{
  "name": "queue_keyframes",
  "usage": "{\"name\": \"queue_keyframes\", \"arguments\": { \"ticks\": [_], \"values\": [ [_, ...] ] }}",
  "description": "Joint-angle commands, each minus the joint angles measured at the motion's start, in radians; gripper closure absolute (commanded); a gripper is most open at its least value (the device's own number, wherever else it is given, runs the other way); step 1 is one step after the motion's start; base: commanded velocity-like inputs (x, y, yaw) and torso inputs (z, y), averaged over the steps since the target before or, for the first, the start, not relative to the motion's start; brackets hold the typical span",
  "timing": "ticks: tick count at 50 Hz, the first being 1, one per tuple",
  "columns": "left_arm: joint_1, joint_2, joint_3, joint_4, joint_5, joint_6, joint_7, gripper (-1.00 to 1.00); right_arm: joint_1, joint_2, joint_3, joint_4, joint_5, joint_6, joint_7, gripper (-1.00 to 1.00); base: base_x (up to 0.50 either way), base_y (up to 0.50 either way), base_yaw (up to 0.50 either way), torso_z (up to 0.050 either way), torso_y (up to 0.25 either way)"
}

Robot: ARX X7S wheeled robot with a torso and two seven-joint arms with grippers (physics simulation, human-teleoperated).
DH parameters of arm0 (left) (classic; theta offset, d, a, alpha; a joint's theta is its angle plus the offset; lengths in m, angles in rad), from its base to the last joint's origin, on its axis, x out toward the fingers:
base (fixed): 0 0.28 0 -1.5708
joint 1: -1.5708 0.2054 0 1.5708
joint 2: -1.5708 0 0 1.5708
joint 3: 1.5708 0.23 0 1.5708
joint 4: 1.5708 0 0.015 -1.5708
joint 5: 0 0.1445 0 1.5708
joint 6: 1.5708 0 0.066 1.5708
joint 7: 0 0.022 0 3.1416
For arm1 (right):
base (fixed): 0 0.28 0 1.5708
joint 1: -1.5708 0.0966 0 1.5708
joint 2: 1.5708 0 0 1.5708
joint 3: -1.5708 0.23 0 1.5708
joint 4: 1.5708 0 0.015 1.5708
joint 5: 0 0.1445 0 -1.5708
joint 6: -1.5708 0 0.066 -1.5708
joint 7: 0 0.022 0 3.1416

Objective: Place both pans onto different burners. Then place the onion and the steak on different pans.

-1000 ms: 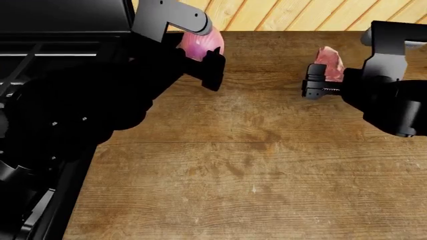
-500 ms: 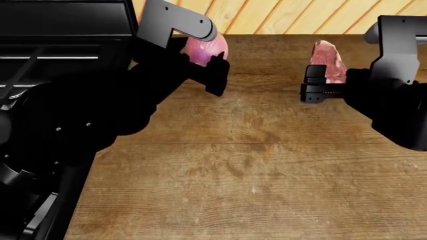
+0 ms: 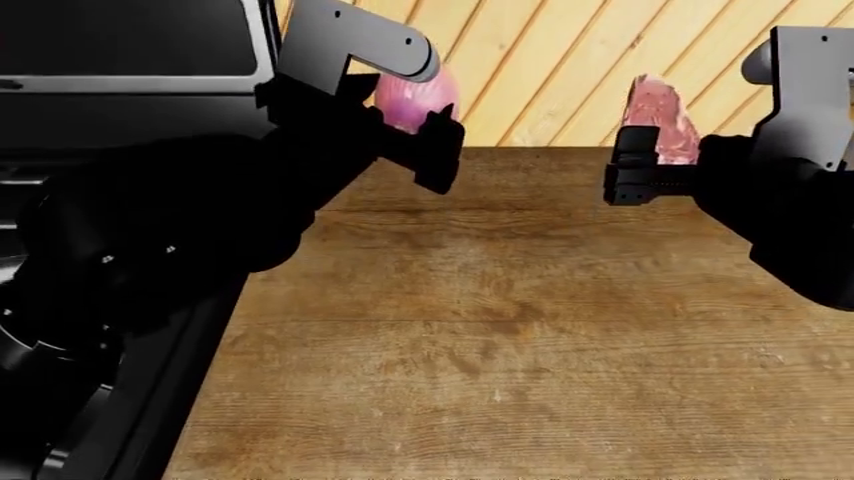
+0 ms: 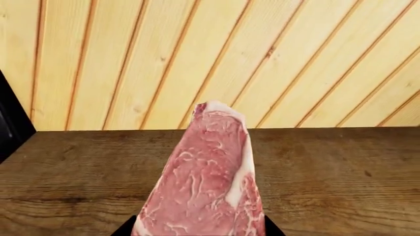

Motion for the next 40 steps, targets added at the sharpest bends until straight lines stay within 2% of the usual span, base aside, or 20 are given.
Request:
{"name": "queue_keyframes", "arguments": {
  "ticks": [1, 14, 23, 40],
  "values": [
    [-0.005, -0.001, -0.004, 0.002, -0.018, -0.001, -0.016, 1.0, 0.007, -0.006, 0.007, -0.001, -0.022, -0.004, -0.01, 1.0, 0.0, 0.0, 0.0, 0.0, 0.25],
    [-0.007, -0.003, -0.006, 0.011, -0.022, -0.001, -0.021, 1.0, 0.007, -0.007, 0.004, -0.003, -0.025, -0.008, -0.015, 1.0, 0.0, 0.0, 0.0, 0.0, 0.245],
    [-0.006, -0.005, -0.005, 0.011, -0.016, 0.008, -0.018, 1.0, 0.002, -0.007, 0.001, -0.004, -0.027, -0.01, -0.022, 1.0, 0.0, 0.0, 0.0, 0.0, 0.0],
    [-0.009, -0.007, -0.003, 0.019, -0.02, 0.006, -0.021, 1.0, 0.0, -0.004, 0.002, -0.009, -0.02, -0.013, -0.02, 1.0, -0.21, 0.0, 0.0, 0.0, 0.0]
  ]
}}
